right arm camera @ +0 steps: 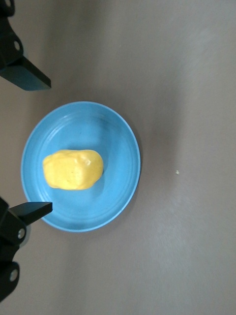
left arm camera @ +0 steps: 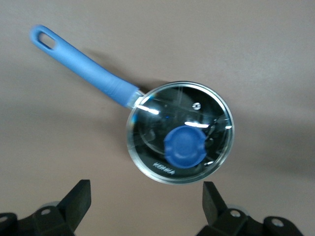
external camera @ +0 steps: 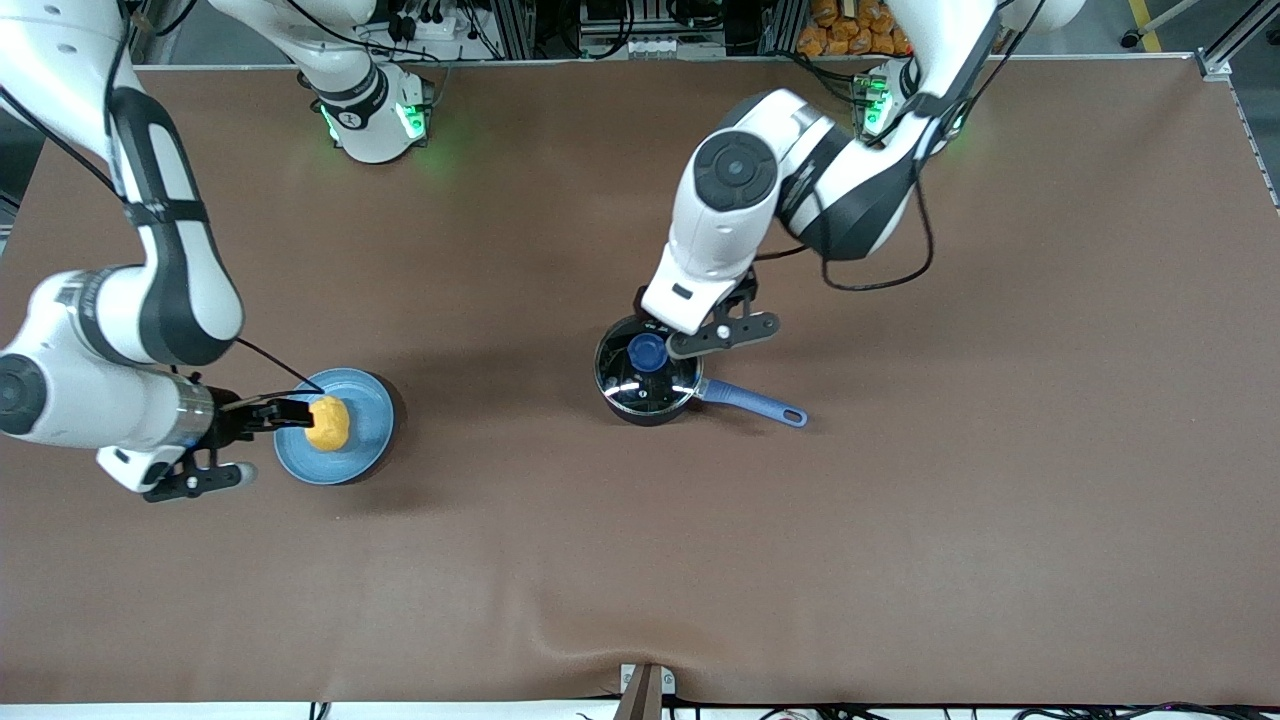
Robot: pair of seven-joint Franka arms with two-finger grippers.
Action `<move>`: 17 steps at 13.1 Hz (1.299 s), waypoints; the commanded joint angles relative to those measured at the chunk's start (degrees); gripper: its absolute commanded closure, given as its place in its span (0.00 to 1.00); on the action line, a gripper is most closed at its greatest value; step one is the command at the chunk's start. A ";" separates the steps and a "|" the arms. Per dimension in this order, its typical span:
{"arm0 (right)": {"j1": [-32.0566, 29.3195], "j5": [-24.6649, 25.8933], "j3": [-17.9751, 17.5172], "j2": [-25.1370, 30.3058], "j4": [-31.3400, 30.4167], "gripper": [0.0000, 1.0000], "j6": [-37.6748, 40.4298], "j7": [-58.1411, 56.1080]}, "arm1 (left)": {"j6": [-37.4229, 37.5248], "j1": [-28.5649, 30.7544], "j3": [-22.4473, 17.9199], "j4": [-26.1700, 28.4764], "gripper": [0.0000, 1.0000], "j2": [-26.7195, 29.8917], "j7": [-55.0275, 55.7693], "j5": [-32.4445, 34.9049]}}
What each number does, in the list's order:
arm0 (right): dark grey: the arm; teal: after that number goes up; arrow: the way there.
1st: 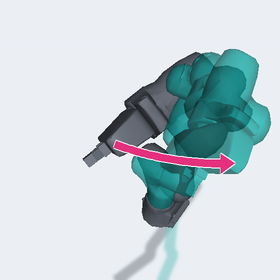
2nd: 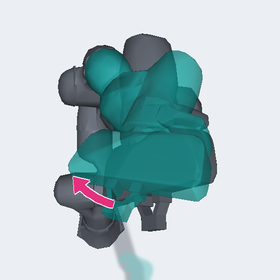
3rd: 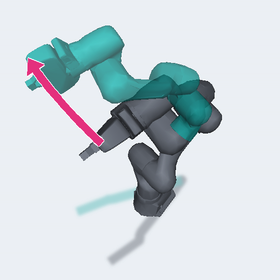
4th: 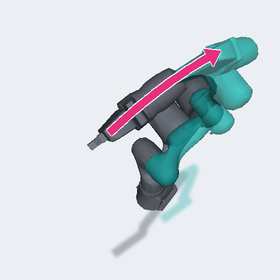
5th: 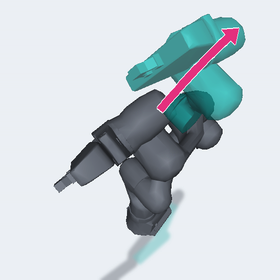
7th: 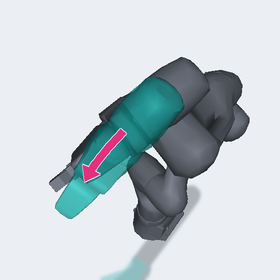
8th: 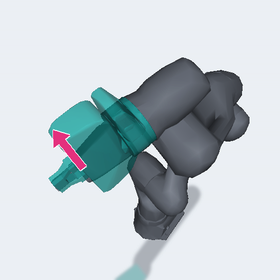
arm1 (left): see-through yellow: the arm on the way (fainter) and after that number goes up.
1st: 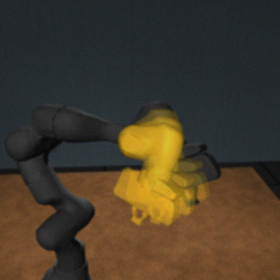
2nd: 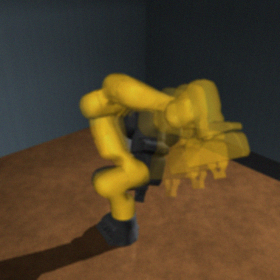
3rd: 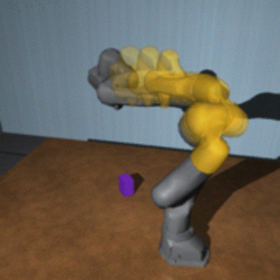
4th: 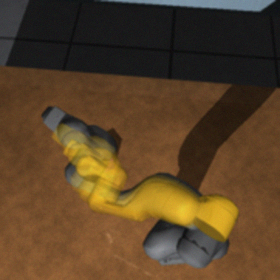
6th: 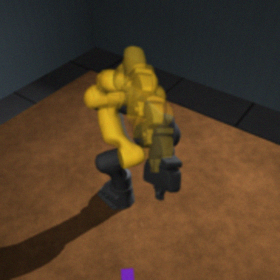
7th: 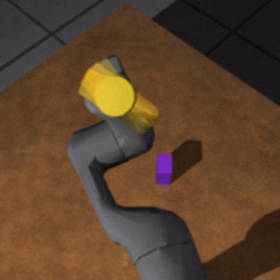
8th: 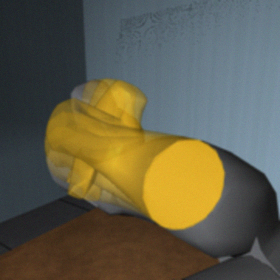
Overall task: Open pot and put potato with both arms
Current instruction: 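Grasp the blue lid knob with the left gripper while the right gripper grasps the potato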
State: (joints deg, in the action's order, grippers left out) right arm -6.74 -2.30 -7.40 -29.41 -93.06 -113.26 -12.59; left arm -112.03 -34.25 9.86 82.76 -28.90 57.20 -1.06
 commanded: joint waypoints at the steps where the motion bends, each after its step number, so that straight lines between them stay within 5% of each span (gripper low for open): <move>1: -1.08 -0.86 -0.78 0.23 -4.92 0.00 -5.71 -2.09 | -3.09 -1.96 -1.07 -2.69 0.00 -3.70 2.91 1.15; 17: -1.79 -0.16 -0.25 -7.07 -8.10 0.00 -12.95 -2.09 | -12.14 -6.18 -2.47 -2.69 0.00 -11.53 9.15 6.69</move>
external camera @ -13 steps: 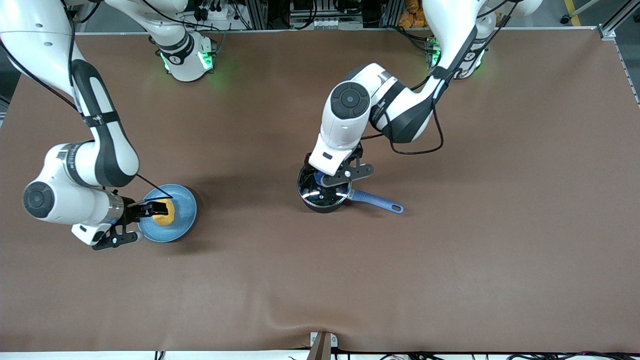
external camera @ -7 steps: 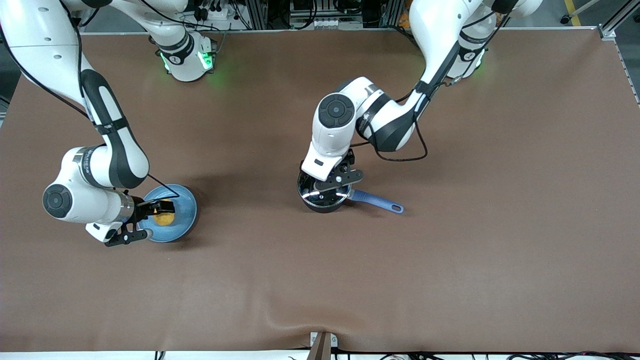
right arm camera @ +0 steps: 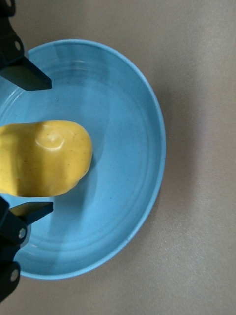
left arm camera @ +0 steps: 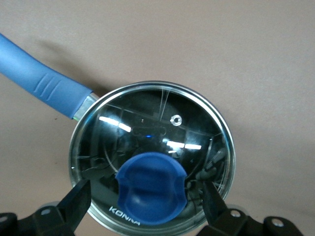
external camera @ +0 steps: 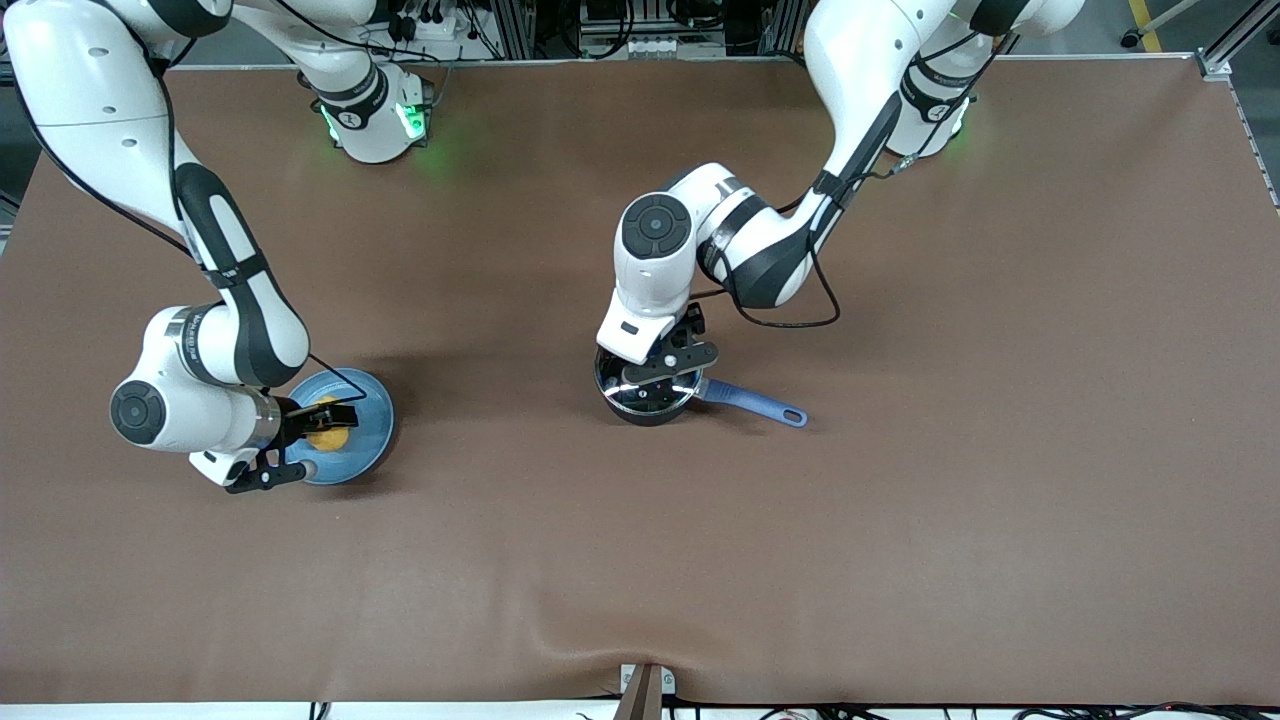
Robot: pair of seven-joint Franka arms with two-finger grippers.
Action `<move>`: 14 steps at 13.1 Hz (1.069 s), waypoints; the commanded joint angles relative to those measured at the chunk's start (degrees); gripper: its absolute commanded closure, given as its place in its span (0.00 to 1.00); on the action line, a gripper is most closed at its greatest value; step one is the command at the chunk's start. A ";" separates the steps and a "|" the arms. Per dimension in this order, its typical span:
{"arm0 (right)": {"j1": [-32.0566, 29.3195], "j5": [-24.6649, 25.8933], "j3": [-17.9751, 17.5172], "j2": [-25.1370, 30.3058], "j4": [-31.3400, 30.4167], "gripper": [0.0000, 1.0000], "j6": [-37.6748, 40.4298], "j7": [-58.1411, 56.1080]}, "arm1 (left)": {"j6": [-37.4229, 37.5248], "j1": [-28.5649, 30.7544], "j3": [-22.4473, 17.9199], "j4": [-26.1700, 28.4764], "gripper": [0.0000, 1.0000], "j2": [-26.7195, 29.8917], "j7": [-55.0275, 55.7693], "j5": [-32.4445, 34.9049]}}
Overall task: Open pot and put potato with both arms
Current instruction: 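Grasp the blue lid knob with the left gripper while the right gripper grasps the potato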
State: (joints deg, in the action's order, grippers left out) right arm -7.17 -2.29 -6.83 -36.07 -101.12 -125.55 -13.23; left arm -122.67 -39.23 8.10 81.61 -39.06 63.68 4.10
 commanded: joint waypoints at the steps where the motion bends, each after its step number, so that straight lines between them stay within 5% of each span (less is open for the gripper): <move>1: -1.44 -0.17 -0.82 -0.49 -0.04 0.00 -0.66 -1.45 | -1.78 -1.20 -0.80 -1.54 0.00 -1.63 2.76 1.53; 2: -1.44 -0.17 -0.73 -0.58 -0.04 0.00 -0.57 -1.53 | -1.78 -1.20 -0.80 -1.54 0.00 -1.81 2.77 1.53; 3: -1.35 0.18 -0.73 -0.67 -0.04 0.11 -0.22 -1.53 | -1.78 -1.20 -0.72 -1.45 0.00 -1.81 2.77 1.61; 5: -1.18 0.97 -0.82 -0.49 0.04 0.44 0.05 -1.45 | -1.78 -1.20 -0.72 -1.45 0.05 -1.81 2.68 1.70; 8: -1.09 1.06 -0.82 -0.49 0.13 0.69 0.05 -1.45 | -1.70 -1.11 -0.72 -1.36 0.35 -1.72 2.77 1.61; 9: -1.09 1.15 -0.82 -0.40 0.22 0.73 0.05 -1.53 | -1.61 -1.11 -0.63 -1.28 0.69 -1.38 2.94 1.44; 10: -0.92 1.41 -0.82 -0.14 0.57 0.77 0.22 -1.45 | -1.00 -1.11 -0.63 -1.19 0.92 -0.94 3.20 1.44; 11: -0.65 1.41 -0.90 0.21 0.75 0.78 0.31 -1.27 | 0.05 -1.11 -0.63 -1.10 1.00 -0.41 3.64 1.44; 14: -0.04 1.32 -1.34 2.49 1.45 0.78 0.66 -0.66 | 4.36 -0.32 -0.63 -1.19 1.00 2.48 3.03 1.79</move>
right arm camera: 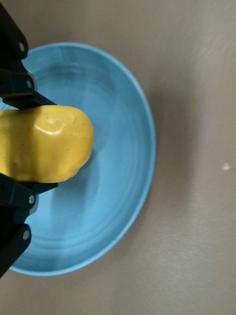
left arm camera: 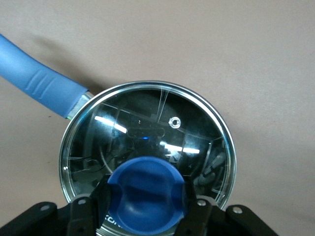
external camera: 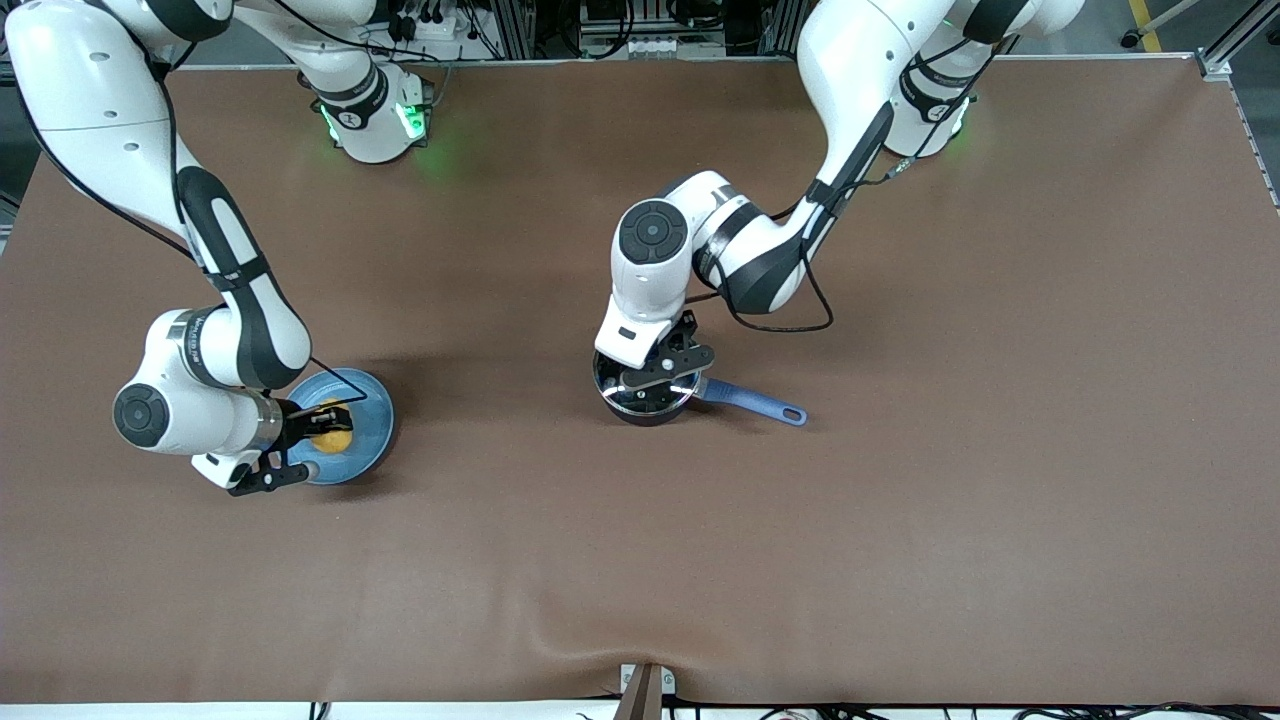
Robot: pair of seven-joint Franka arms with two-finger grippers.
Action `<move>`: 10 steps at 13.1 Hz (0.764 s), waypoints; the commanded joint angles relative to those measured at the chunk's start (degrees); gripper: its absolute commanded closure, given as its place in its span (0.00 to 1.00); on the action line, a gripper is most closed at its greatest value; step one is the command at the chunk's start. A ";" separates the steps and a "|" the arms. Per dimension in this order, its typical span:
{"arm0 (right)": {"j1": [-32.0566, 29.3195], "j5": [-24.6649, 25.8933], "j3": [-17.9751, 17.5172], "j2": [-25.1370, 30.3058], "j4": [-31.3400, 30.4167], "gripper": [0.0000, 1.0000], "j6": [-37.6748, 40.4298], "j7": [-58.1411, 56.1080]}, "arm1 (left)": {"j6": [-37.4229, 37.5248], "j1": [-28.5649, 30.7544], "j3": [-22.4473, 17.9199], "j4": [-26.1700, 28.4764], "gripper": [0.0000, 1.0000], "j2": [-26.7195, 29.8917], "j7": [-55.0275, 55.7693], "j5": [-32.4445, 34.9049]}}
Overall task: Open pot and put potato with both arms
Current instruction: 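Lift the glass lid aside with the left gripper while the right gripper carries the potato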
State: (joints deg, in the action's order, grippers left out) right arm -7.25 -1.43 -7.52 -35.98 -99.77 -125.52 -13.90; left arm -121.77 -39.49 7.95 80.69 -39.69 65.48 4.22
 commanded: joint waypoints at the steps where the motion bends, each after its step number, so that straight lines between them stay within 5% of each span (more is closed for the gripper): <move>1: 0.91 0.38 -0.83 3.36 1.06 0.78 3.58 0.80 | 4.95 0.03 -0.48 -0.27 1.00 4.78 0.97 1.67; 4: 2.42 -0.06 -3.01 4.25 5.72 0.78 12.03 8.86 | 8.04 1.86 -0.48 -0.27 1.00 10.14 -0.17 1.67; 10: 4.60 -0.06 -12.07 6.98 5.73 0.77 13.72 27.39 | 17.79 15.47 0.14 2.09 1.00 19.29 -19.03 0.70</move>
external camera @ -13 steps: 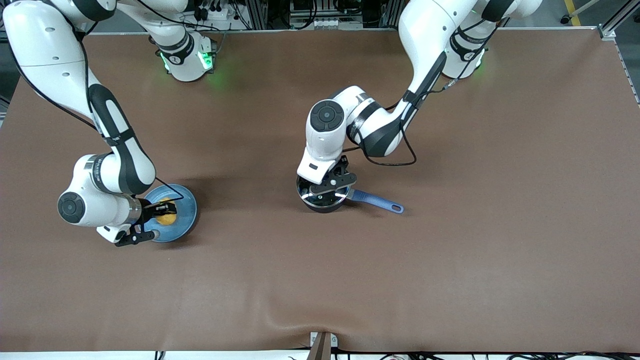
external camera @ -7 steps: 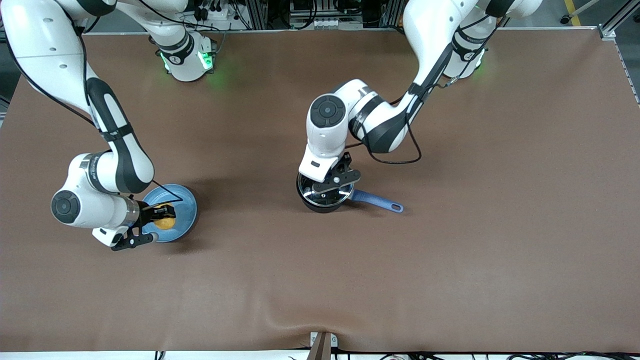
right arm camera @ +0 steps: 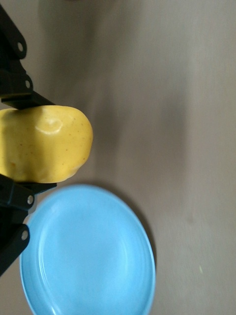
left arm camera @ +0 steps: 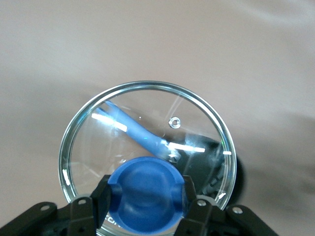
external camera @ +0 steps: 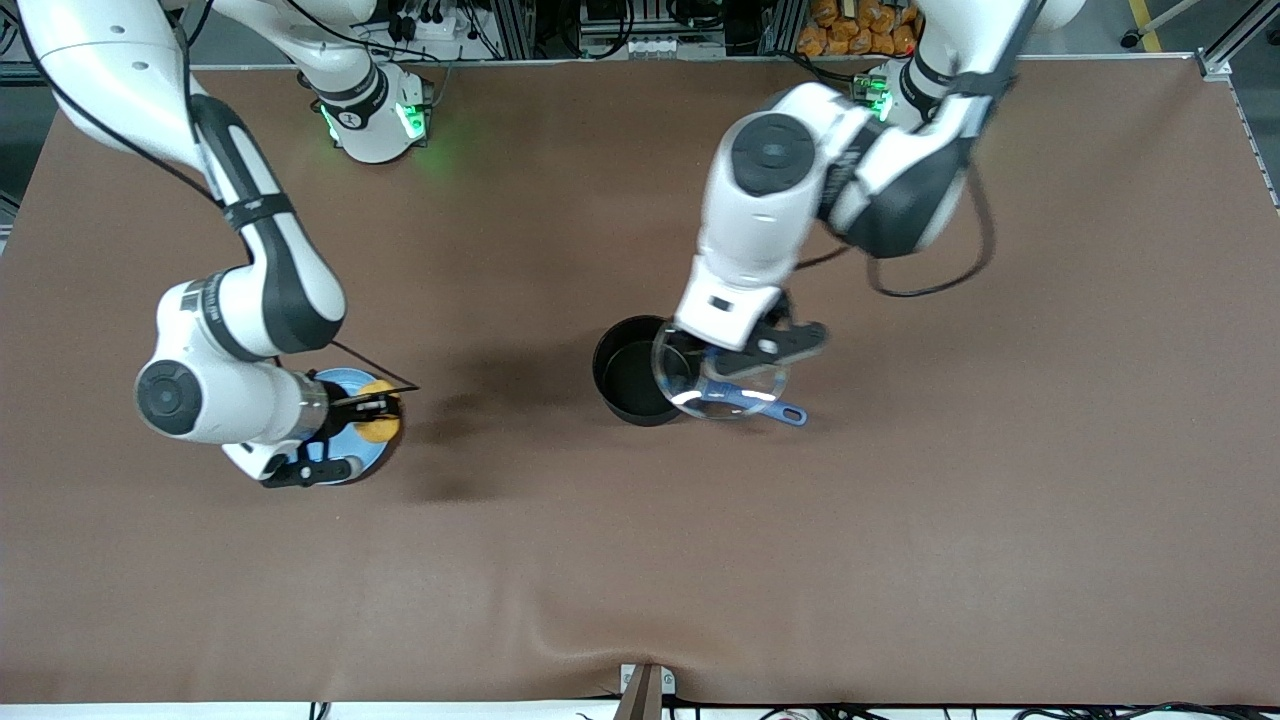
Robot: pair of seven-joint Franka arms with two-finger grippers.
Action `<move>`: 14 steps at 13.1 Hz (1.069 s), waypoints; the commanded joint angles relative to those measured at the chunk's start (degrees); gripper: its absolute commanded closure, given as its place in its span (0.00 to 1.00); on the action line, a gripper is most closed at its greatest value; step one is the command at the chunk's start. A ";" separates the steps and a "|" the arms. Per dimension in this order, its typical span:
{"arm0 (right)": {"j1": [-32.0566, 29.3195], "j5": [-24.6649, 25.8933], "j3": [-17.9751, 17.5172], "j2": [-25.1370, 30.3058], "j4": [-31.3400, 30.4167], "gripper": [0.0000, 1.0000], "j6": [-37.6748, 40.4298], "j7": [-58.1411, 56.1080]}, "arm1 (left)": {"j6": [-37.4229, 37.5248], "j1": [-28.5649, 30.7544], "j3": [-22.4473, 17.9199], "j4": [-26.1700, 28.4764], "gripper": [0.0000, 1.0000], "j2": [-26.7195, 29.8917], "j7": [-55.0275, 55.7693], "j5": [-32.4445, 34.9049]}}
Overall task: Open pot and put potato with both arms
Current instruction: 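Lift the glass lid aside with the left gripper while the right gripper carries the potato, then lower the potato into the saucepan and open the right gripper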
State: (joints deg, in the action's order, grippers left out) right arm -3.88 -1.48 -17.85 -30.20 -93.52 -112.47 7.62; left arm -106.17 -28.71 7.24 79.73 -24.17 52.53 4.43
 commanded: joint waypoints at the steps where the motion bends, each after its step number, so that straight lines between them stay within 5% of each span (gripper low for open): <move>1: 2.90 -0.01 -2.45 1.28 -0.35 0.77 0.50 9.39 | 2.63 7.50 0.93 4.72 1.00 5.08 -9.61 0.41; 6: 15.89 1.83 -3.16 1.20 3.07 0.77 -1.61 27.68 | 2.46 18.76 1.02 11.58 1.00 8.17 -21.58 -0.03; 14: 28.56 6.83 -2.72 -6.44 3.43 0.78 -21.63 37.11 | -10.35 27.12 0.93 23.88 1.00 8.08 -30.10 -0.21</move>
State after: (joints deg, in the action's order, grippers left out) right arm 22.44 2.71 -21.20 -33.45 -90.87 -130.32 42.04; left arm -112.98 -4.15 7.49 99.48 -18.24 25.63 4.42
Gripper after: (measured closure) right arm 0.419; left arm 0.401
